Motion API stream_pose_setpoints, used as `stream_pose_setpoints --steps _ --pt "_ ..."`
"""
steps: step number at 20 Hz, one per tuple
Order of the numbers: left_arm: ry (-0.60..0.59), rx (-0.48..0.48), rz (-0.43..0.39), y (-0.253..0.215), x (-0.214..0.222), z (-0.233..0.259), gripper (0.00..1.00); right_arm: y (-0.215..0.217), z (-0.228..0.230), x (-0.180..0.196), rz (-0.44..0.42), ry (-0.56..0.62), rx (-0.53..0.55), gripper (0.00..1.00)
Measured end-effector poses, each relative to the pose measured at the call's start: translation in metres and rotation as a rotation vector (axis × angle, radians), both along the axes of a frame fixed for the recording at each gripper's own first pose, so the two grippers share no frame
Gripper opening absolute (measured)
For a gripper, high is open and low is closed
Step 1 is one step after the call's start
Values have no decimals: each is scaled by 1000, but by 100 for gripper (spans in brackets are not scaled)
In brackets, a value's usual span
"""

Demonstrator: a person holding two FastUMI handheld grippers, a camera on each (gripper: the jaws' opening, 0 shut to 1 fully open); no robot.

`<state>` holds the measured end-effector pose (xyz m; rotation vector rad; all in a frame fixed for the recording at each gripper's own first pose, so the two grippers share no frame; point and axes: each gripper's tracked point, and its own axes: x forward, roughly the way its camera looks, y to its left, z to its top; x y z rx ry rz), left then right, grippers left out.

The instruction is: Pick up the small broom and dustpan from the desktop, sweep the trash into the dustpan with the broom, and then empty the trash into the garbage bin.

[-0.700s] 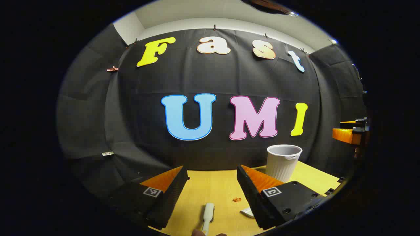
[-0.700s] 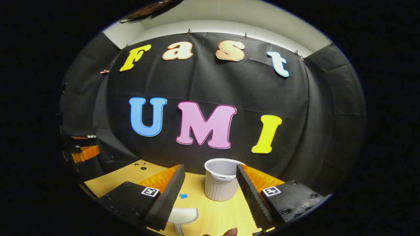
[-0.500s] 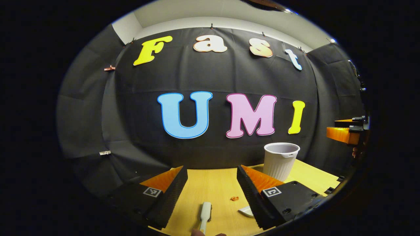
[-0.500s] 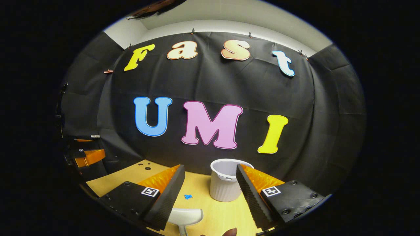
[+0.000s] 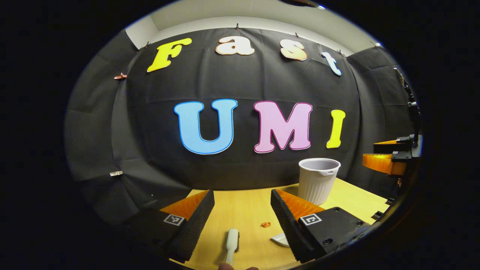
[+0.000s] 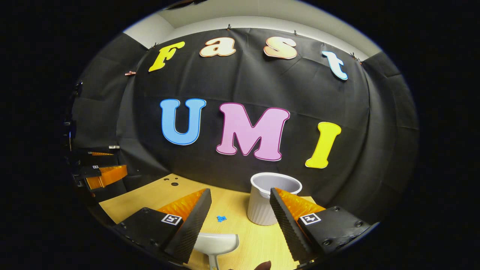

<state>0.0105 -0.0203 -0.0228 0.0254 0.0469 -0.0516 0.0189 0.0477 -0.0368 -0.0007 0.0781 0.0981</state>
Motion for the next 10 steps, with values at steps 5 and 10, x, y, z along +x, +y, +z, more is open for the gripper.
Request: stream_pose_setpoints --steps 5,10 --pt "33 17 -11 4 7 -12 96 15 -31 3 26 94 -13 98" --pt "76 29 2 18 6 -37 96 38 -145 -25 114 497 -13 97"
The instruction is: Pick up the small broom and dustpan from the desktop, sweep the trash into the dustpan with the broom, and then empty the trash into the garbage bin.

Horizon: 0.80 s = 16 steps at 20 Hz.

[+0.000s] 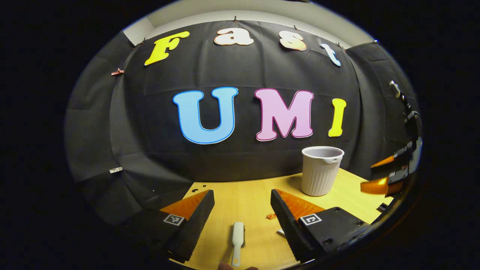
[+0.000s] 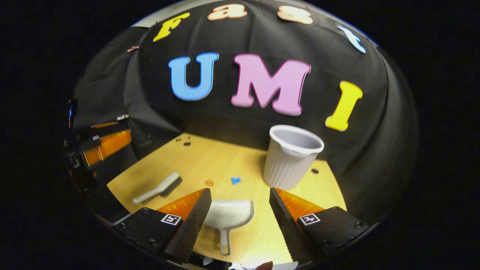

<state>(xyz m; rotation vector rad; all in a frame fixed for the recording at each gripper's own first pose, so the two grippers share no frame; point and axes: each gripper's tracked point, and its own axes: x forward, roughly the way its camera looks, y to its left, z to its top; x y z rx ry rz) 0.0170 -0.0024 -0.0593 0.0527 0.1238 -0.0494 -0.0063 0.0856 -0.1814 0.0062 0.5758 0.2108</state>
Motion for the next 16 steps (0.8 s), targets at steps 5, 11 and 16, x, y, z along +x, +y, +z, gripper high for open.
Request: stream_pose_setpoints --steps 5,11,16 --pt "41 -6 1 13 -1 -22 96 24 -105 -33 54 382 14 97" --pt "76 -1 24 35 1 -43 96 22 -187 -33 22 559 -26 93" --pt "92 14 33 42 2 -55 96 35 -220 -20 33 611 -53 93"
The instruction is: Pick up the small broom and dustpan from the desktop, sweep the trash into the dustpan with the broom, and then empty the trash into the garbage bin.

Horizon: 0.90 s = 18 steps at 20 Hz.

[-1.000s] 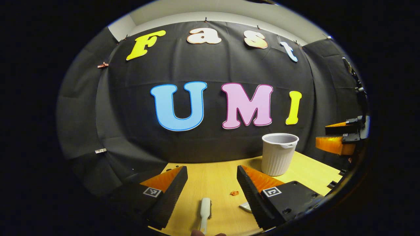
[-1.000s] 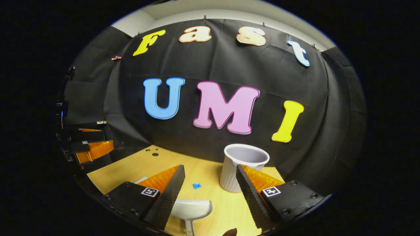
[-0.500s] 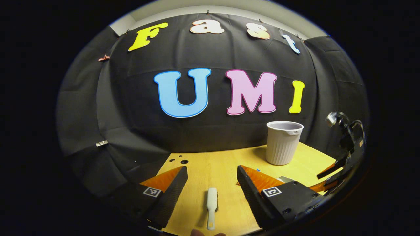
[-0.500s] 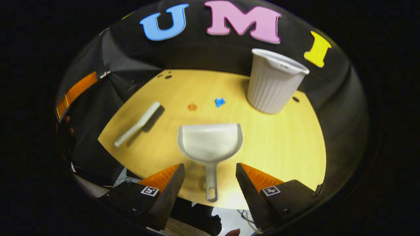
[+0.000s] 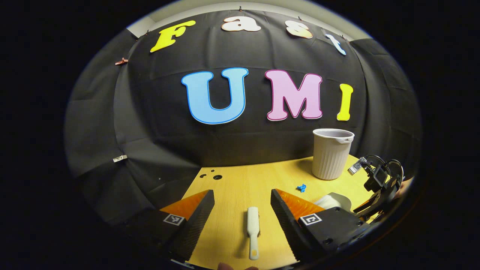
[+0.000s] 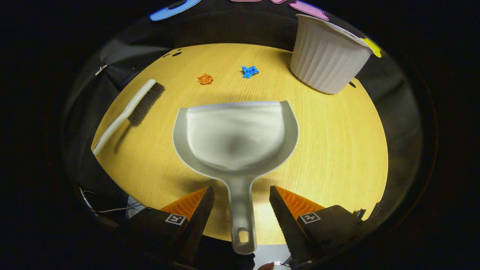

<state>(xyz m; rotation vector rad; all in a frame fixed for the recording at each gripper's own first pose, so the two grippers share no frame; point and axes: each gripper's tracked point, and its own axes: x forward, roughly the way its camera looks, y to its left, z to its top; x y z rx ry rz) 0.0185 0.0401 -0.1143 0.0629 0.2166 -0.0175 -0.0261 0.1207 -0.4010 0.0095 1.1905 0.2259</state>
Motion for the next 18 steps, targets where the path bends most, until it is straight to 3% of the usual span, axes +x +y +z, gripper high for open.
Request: stream_pose_setpoints --steps 3,4,8,12,14,15,16,18 --pt "11 0 6 1 -2 -8 96 7 -10 8 -6 17 6 93" --pt "14 1 7 0 -2 -9 100 8 -15 12 -6 24 4 92" --pt "30 12 9 -1 -5 -16 96 15 -25 18 -8 51 28 90" --pt "51 5 16 -5 -8 -25 96 11 -30 30 -15 7 8 67" --pt "66 3 24 -7 -8 -30 96 9 -32 28 -7 14 9 45" --pt "76 5 27 -7 -8 -32 96 8 -31 28 4 12 5 38" --pt "89 7 29 -7 -8 -38 96 5 -30 27 21 6 -3 34" --pt "133 5 23 -8 -2 -48 96 3 -25 28 48 -17 -8 41"
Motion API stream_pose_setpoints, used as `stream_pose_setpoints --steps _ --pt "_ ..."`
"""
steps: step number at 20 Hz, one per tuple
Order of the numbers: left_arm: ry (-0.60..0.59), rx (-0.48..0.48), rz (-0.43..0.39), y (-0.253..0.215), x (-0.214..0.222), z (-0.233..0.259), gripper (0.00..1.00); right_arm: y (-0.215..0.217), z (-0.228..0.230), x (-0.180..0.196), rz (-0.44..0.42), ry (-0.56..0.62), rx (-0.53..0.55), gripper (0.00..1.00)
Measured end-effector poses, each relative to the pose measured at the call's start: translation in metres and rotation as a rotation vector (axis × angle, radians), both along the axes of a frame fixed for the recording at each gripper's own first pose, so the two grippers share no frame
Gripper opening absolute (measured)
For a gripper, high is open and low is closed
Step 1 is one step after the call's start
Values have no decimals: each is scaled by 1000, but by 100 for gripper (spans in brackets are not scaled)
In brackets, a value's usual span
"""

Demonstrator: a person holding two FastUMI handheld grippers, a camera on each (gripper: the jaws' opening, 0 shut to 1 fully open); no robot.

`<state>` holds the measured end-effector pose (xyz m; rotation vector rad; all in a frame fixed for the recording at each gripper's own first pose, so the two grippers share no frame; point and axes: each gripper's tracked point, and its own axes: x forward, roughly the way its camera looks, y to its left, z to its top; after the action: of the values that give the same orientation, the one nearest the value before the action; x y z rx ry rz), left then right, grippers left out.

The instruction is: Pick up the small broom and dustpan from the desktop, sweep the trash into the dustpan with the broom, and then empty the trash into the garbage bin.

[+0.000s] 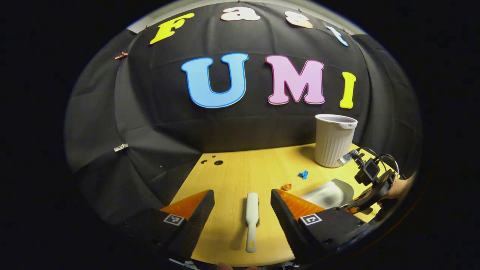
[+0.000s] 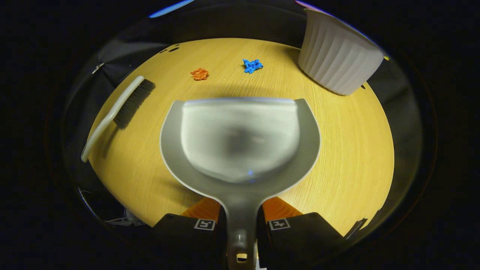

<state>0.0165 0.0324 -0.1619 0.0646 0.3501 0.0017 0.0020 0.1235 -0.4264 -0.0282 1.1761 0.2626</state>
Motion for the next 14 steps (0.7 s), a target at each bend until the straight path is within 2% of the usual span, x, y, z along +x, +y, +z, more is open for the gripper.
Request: stream_pose_setpoints --steps 1,4,5,6,7,11,12,14 --pt "46 -6 -13 -2 4 -10 96 -2 2 -1 13 -7 -3 36" --pt "257 -67 -75 -17 5 -60 96 -7 10 -4 49 -29 7 36" --pt "340 -87 -71 -17 3 -77 96 -10 13 -5 61 -37 8 41" --pt "413 -101 -59 -12 5 -99 96 -13 15 -6 76 -44 9 36" --pt "469 -106 -39 -6 8 -114 96 -15 17 -7 91 -49 10 36" --pt "658 -139 -6 -8 12 -157 93 -25 22 -9 135 -62 12 36" --pt "688 -145 -6 -10 10 -164 92 -27 22 -9 140 -64 13 40" --pt "731 -150 -7 -8 15 -173 90 -31 21 -9 147 -64 14 32"
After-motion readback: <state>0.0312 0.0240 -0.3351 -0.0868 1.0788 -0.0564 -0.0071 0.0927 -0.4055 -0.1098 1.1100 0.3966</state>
